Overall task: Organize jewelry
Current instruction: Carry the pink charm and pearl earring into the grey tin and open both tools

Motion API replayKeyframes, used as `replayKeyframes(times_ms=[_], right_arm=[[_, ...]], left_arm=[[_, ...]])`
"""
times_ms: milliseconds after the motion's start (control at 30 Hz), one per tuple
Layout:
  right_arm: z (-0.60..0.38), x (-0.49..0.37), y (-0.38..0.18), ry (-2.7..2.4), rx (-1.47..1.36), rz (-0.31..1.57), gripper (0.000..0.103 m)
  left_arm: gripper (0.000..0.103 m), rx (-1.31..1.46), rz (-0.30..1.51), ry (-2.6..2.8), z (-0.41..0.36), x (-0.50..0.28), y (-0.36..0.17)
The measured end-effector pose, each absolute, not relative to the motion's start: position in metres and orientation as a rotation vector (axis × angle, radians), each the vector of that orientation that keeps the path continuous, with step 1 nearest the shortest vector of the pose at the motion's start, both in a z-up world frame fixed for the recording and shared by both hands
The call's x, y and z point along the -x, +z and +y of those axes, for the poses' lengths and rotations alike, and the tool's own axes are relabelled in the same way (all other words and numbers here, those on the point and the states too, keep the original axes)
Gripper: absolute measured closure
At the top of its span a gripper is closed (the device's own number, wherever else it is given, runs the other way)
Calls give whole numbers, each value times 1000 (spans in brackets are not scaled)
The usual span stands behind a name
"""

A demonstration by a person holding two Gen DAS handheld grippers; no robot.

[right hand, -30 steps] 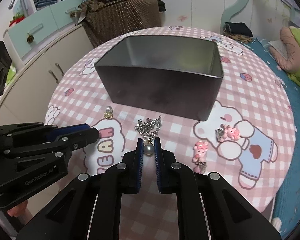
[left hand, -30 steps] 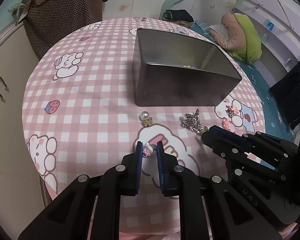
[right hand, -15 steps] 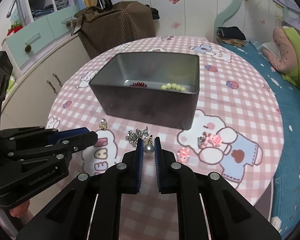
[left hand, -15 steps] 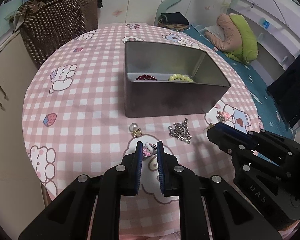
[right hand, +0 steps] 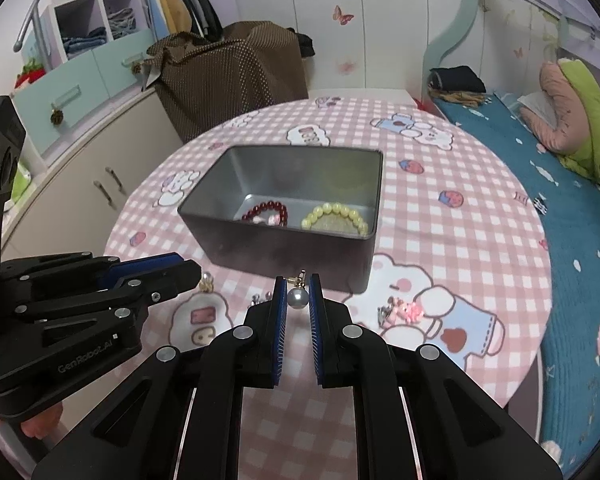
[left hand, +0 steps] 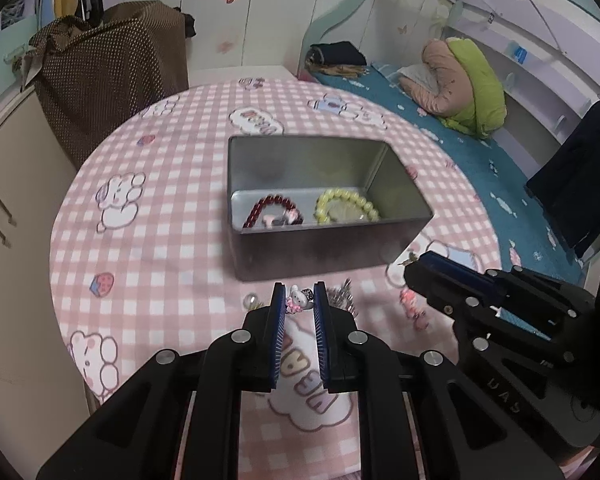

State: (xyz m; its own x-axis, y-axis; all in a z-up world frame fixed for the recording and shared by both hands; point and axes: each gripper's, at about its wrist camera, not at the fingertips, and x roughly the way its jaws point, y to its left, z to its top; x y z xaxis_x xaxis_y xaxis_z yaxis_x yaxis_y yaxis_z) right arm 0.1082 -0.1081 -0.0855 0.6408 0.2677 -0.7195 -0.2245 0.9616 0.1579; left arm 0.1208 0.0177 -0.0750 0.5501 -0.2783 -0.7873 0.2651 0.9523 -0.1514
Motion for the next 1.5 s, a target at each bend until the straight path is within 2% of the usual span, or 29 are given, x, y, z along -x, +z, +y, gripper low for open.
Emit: replayKeyframes(times_ms=[500, 1300, 1333, 1433, 1500], right_arm=[[-107, -144, -72, 267, -62, 803, 91], [-106, -180, -85, 230, -72, 860, 89], [-108, -180, -84, 222, -72, 859, 87], [-113, -178, -81, 213, -95, 853, 69], [-117, -175, -78, 228, -127, 847, 66]], left_arm=[[90, 30, 898, -322, 13, -153, -56], [89, 58, 977, -289, 12, -197, -77], [82, 60, 978, -286, 12, -197, -77], [74, 73, 973, -307, 13, -195, -75], [69, 52, 958, -275, 13, -192, -72]])
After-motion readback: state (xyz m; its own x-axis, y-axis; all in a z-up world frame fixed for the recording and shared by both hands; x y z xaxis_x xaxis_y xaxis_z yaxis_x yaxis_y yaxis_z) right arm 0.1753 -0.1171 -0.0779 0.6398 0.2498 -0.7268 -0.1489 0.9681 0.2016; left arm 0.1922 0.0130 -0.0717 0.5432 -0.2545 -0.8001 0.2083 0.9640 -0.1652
